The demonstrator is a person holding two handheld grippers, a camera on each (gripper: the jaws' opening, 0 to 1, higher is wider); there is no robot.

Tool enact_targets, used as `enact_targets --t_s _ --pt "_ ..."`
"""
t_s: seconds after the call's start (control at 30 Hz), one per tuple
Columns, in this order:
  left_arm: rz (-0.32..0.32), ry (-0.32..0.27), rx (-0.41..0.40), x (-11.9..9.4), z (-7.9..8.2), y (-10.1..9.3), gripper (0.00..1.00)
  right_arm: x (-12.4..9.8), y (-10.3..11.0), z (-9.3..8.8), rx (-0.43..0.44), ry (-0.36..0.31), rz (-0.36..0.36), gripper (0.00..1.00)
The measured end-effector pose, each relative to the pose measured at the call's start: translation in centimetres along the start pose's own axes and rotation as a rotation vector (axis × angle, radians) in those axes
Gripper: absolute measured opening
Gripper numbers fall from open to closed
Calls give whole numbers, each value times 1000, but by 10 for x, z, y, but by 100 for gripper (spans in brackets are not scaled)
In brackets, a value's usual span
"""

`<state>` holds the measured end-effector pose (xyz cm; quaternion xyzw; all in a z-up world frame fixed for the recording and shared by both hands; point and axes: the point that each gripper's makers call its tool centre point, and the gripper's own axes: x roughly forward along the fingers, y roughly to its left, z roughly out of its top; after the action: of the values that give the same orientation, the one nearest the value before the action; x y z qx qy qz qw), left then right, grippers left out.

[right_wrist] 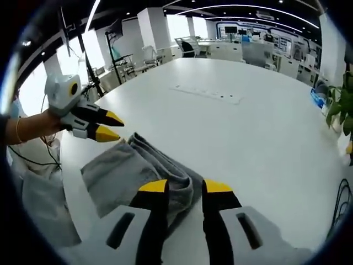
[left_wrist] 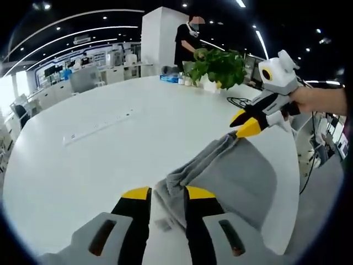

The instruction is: Fold the towel on the table until its edges align and the towel forms a compact rectangular stack.

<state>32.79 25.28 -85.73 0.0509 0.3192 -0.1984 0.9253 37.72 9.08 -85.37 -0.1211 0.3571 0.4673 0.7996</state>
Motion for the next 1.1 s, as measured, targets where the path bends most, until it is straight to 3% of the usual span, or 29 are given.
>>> enact_targets --t_s 0.53,0.87,1.1 --pt "32 -47 12 -26 10 -3 43 -20 12 7 -29 -22 0 28" --pt "40 -36 12 -42 -5 -8 47 -34 13 -6 -22 -19 -18 36" --pt "9 -4 18 -48 -20 -23 53 -39 19 -23 -26 2 -18 38"
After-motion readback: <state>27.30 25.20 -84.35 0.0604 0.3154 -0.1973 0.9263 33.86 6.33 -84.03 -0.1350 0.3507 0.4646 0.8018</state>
